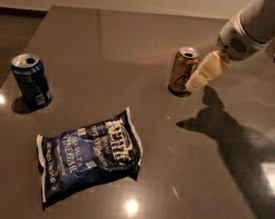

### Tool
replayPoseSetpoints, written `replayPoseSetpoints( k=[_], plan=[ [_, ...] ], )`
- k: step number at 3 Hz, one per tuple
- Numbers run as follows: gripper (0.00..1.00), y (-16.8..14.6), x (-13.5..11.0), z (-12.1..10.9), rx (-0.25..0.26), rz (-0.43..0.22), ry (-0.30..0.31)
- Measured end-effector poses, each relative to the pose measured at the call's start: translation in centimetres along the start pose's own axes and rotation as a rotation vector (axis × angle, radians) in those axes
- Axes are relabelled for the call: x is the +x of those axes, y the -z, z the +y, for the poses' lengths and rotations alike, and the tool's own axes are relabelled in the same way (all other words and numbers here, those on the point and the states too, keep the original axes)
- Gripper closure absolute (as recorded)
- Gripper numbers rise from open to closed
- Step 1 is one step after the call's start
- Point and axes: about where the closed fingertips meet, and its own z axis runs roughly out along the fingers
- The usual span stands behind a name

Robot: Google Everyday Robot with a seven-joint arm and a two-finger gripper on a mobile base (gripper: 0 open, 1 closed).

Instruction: Move orange can near blue chip bag

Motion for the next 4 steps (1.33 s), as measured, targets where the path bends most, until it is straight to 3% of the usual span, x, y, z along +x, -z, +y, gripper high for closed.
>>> replayPoseSetpoints(
  k=[2,3,4],
  plan=[
    [0.00,-4.4,-2.7,-1.9,-0.054,-0.027,-0.058],
    [0.15,-5.1,-3.4,-1.8,-0.089,-0.047,-0.077],
    [0.38,-5.1,-3.6,-1.6,-0.121,-0.071,-0.084]
  ],
)
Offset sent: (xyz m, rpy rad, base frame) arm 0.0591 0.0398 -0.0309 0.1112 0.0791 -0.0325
